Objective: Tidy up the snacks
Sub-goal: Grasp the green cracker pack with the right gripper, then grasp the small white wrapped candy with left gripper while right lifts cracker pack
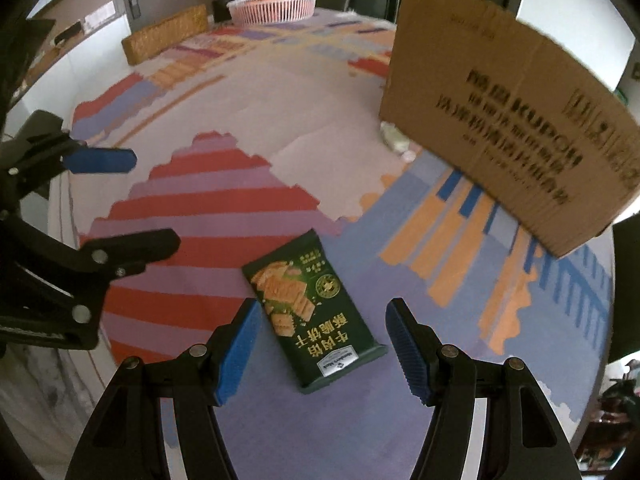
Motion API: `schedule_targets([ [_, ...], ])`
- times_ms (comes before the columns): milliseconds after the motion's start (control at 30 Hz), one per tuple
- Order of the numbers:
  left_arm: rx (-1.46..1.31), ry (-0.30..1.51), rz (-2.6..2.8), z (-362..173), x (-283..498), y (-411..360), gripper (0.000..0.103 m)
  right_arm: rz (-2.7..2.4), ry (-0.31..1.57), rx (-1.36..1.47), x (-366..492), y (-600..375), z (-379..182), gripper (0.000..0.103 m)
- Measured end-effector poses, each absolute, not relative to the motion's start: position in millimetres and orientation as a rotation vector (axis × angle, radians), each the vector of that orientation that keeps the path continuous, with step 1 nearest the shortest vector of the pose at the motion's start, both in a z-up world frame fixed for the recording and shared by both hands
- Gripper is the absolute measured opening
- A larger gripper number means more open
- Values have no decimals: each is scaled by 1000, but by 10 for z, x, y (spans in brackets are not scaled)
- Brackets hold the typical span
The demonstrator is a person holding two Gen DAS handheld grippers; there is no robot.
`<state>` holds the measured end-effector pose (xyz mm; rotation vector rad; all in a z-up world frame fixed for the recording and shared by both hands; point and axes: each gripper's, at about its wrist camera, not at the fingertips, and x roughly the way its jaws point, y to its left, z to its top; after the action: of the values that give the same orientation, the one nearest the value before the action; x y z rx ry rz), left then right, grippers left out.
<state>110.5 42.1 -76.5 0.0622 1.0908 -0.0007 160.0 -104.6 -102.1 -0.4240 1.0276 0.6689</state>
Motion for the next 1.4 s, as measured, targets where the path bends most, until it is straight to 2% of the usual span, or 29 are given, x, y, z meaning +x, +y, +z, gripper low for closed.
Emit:
schedule_targets([
  [333, 33, 1115, -5, -876, 1154, 462, 84, 686, 1056, -404, 1677, -961, -1165, 64],
  [500, 39, 1100, -24, -879, 1200, 455, 83, 666, 1038, -362, 1707, -981, -1153, 48],
  [567, 44, 1087, -33, -863, 1228, 441, 83, 661, 1035, -341, 1713, -1000, -1150, 46],
  [967, 76, 989, -115, -715, 1627, 345, 83, 534, 991, -153, 1825, -1226, -1033, 45],
  [1400, 17, 936, -174, -705, 2226, 201, 73, 361, 910, -69, 2148, -1396, -841, 45],
])
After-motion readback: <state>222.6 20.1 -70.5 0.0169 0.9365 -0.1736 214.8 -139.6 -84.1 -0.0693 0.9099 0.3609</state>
